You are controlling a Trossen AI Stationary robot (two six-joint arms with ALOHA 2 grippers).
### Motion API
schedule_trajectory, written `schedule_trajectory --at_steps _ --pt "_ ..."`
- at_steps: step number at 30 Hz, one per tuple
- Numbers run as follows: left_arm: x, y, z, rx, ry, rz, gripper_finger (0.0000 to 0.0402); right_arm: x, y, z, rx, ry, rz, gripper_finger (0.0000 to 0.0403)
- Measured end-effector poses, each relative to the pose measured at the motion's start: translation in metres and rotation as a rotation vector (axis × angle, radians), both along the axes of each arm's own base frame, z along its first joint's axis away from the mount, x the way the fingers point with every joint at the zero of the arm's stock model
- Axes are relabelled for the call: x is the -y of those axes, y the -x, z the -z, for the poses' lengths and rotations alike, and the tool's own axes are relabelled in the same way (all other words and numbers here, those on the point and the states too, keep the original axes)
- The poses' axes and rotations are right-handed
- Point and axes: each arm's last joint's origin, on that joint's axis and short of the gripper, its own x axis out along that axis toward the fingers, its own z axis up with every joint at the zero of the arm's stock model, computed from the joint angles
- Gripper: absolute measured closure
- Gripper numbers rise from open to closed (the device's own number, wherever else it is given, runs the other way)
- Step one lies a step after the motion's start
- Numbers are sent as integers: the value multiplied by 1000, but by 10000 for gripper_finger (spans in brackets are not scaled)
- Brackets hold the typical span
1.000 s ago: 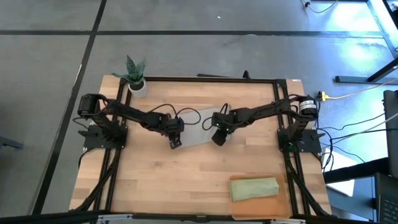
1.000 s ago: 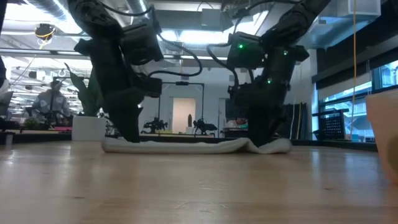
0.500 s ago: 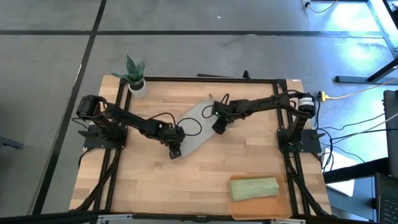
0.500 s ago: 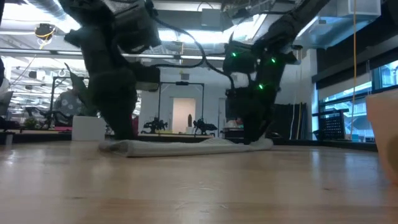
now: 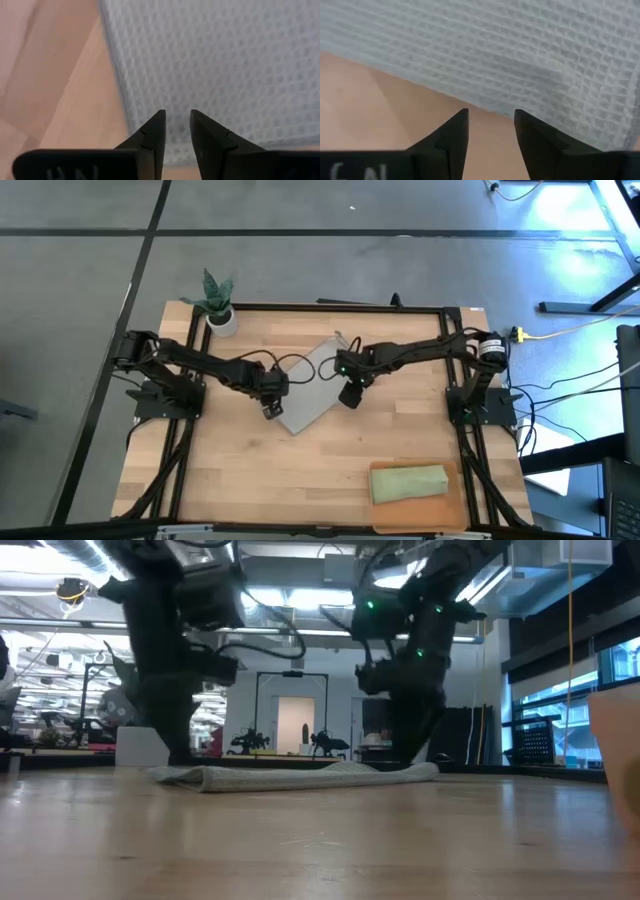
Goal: Roll microfiber towels into tight, uniform cylinder then place into a basket
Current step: Fold the gray microfiber cloth
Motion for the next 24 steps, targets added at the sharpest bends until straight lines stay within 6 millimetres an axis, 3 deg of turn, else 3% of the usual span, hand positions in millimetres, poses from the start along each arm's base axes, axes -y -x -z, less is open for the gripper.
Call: schedule_trajectory --at_steps 8,24 --pt "1 14 18 -4 34 -25 320 17 16 25 -16 89 73 242" --pt "24 -1 20 230 117 1 320 76 21 23 111 214 113 242"
